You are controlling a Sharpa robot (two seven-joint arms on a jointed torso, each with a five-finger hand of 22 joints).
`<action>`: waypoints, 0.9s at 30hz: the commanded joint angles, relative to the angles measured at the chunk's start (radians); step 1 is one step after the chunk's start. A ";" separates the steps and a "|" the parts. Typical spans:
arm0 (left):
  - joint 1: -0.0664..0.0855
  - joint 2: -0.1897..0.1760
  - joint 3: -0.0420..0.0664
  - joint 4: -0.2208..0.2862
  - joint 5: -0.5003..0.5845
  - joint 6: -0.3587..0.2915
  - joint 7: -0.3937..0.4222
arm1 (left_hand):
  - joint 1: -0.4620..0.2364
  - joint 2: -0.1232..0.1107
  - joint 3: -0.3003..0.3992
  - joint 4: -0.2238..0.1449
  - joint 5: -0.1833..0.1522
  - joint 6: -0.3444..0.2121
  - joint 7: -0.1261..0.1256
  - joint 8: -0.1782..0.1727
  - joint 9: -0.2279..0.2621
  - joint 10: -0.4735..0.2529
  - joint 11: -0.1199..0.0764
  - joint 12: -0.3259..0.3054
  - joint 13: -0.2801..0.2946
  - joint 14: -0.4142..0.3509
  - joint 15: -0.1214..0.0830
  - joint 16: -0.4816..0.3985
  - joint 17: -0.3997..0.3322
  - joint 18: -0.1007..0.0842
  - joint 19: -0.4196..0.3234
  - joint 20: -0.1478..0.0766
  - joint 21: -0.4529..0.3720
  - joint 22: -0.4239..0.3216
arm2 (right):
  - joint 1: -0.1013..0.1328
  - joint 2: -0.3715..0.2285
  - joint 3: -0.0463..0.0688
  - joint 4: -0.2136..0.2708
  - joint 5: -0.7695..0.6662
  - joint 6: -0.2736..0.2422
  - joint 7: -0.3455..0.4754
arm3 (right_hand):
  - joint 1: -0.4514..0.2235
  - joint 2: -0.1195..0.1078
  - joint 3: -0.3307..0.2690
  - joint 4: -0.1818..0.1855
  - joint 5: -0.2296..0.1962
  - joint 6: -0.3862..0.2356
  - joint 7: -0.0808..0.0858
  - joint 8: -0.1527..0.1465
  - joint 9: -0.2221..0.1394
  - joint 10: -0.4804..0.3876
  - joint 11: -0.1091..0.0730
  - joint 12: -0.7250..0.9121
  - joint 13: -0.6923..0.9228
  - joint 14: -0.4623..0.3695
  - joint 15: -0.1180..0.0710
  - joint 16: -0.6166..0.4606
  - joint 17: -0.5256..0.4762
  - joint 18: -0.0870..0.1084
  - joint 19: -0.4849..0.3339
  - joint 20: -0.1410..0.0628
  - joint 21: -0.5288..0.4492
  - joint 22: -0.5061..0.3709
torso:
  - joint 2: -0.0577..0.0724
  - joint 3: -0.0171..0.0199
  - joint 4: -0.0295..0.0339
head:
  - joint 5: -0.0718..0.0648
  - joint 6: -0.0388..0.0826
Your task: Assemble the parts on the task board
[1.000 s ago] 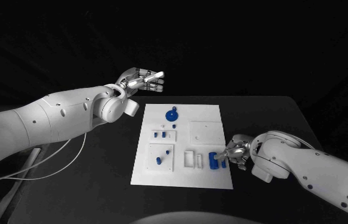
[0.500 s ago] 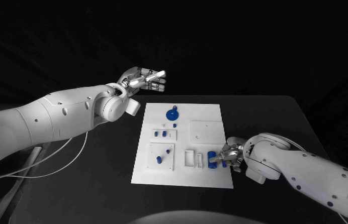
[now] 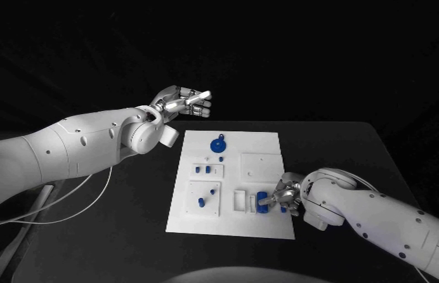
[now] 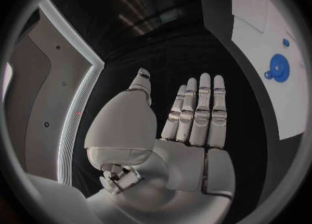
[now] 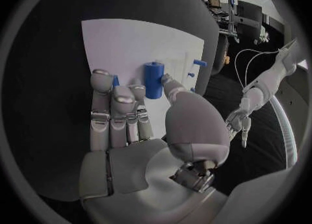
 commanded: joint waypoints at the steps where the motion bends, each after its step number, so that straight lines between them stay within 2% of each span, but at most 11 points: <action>1: 0.000 0.004 0.000 0.001 -0.008 0.029 -0.001 | 0.004 -0.005 0.002 0.006 -0.001 -0.005 0.000 -0.001 0.000 -0.009 0.001 -0.002 0.001 -0.008 0.002 -0.002 0.001 -0.007 -0.006 0.003 -0.005 -0.001 | -0.008 0.013 -0.010 -0.013 -0.040 -0.013 0.004 | 0.005 -0.012 -0.004 0.015 -0.004 -0.009 -0.001 -0.007 -0.092 -0.007 -0.001 0.004 0.000 0.004 0.005 0.000 0.001 -0.005 0.042 0.004 0.006 0.022 | 0.000 -0.0010 0.0003 | -0.001 -0.002; 5: 0.000 0.005 0.000 0.000 -0.011 0.032 -0.003 | 0.008 -0.006 0.002 0.010 -0.001 -0.006 0.001 -0.001 0.000 -0.010 0.002 -0.002 0.000 -0.008 0.002 -0.002 0.001 -0.006 -0.007 0.003 -0.005 -0.001 | -0.008 0.026 -0.017 -0.018 -0.048 -0.009 0.009 | 0.017 -0.013 -0.004 0.020 -0.005 -0.009 -0.001 -0.007 -0.092 -0.006 0.000 0.005 0.001 0.005 0.005 0.000 0.004 -0.005 0.042 0.004 0.009 0.024 | 0.000 -0.0008 0.0002 | 0.000 -0.003; 8: 0.000 0.006 0.000 0.000 -0.012 0.034 -0.004 | 0.009 -0.005 0.002 0.010 -0.001 -0.006 0.002 -0.001 0.000 -0.011 0.002 -0.002 0.000 -0.008 0.002 -0.002 0.001 -0.006 -0.006 0.003 -0.004 -0.001 | -0.008 0.036 -0.020 -0.021 -0.058 0.000 0.012 | 0.027 -0.014 -0.006 0.011 -0.007 -0.010 0.000 -0.007 -0.092 -0.007 0.000 0.004 0.001 0.005 0.005 0.002 0.005 -0.005 0.042 0.004 0.009 0.024 | 0.001 -0.0002 0.0002 | 0.001 -0.004; 14: 0.000 0.007 0.000 -0.001 -0.015 0.035 -0.007 | 0.008 -0.003 0.002 0.009 -0.001 -0.006 0.003 -0.001 0.000 -0.012 0.002 -0.002 0.000 -0.007 0.002 -0.002 0.001 -0.006 -0.006 0.003 -0.004 -0.001 | -0.008 0.047 -0.030 -0.024 -0.087 0.021 0.013 | 0.038 -0.008 -0.011 -0.015 -0.006 -0.011 0.001 -0.007 -0.097 -0.009 0.001 0.002 0.000 0.005 0.005 0.000 0.007 -0.007 0.041 0.004 0.010 0.026 | 0.001 -0.0013 -0.0002 | 0.002 -0.005; 17: 0.000 0.007 0.000 -0.002 -0.025 0.034 -0.007 | 0.009 -0.001 0.002 0.008 -0.002 -0.006 0.004 -0.001 0.000 -0.012 0.002 -0.002 0.000 -0.007 0.002 -0.002 0.001 -0.006 -0.006 0.003 -0.004 -0.001 | -0.008 0.050 -0.034 -0.025 -0.097 0.025 0.015 | 0.043 -0.004 -0.008 -0.026 -0.003 -0.012 0.002 -0.007 -0.098 -0.009 0.001 0.002 0.000 0.005 0.006 0.000 0.008 -0.007 0.041 0.005 0.009 0.027 | 0.001 -0.0008 -0.0011 | 0.003 -0.005; 20: 0.000 0.008 0.000 -0.003 -0.030 0.034 -0.008 | 0.007 0.001 0.001 0.004 -0.002 -0.005 0.006 -0.001 0.000 -0.012 0.002 -0.002 0.000 -0.007 0.002 -0.002 0.001 -0.006 -0.006 0.003 -0.004 -0.001 | -0.008 0.052 -0.036 -0.026 -0.102 0.025 0.017 | 0.043 0.004 -0.003 -0.053 0.010 -0.012 0.002 -0.007 -0.101 -0.010 0.002 0.004 -0.001 0.005 0.006 0.000 0.009 -0.006 0.041 0.006 0.009 0.030 | 0.001 0.0000 -0.0014 | 0.001 -0.006; 22: 0.000 0.008 0.000 -0.003 -0.031 0.035 -0.008 | 0.007 0.001 0.001 0.004 -0.002 -0.005 0.006 -0.001 0.000 -0.012 0.002 -0.002 0.000 -0.007 0.002 -0.002 0.001 -0.006 -0.006 0.003 -0.004 -0.001 | -0.008 0.053 -0.037 -0.026 -0.104 0.023 0.018 | 0.059 0.009 0.006 -0.079 0.109 -0.012 0.003 -0.008 -0.104 -0.011 0.001 0.002 -0.002 0.005 0.006 0.000 0.009 -0.006 0.041 0.005 0.010 0.030 | 0.001 0.0002 -0.0016 | 0.001 -0.007; 25: 0.000 0.008 0.000 -0.004 -0.033 0.034 -0.009 | 0.007 0.001 0.001 0.004 -0.002 -0.005 0.006 -0.001 0.000 -0.012 0.002 -0.002 0.000 -0.007 0.002 -0.002 0.001 -0.006 -0.006 0.003 -0.004 -0.001 | -0.008 0.055 -0.039 -0.026 -0.109 0.025 0.019 | 0.076 0.020 0.019 -0.122 0.202 -0.015 0.005 -0.008 -0.113 -0.014 0.000 0.001 -0.002 0.005 0.004 0.000 0.010 -0.006 0.041 0.004 0.009 0.031 | 0.001 0.0006 -0.0024 | 0.002 -0.006; 27: 0.000 0.008 0.000 -0.005 -0.033 0.034 -0.010 | 0.007 0.001 0.002 0.002 -0.002 -0.005 0.007 -0.001 0.000 -0.013 0.003 -0.002 0.000 -0.006 0.001 -0.002 0.001 -0.006 -0.005 0.003 -0.004 -0.001 | -0.008 0.056 -0.041 -0.026 -0.118 0.028 0.019 | 0.089 0.025 0.029 -0.162 0.300 -0.020 0.008 -0.008 -0.124 -0.016 -0.001 0.000 -0.002 0.005 0.004 0.001 0.012 -0.007 0.041 0.003 0.011 0.033 | 0.001 0.0007 -0.0024 | 0.003 -0.005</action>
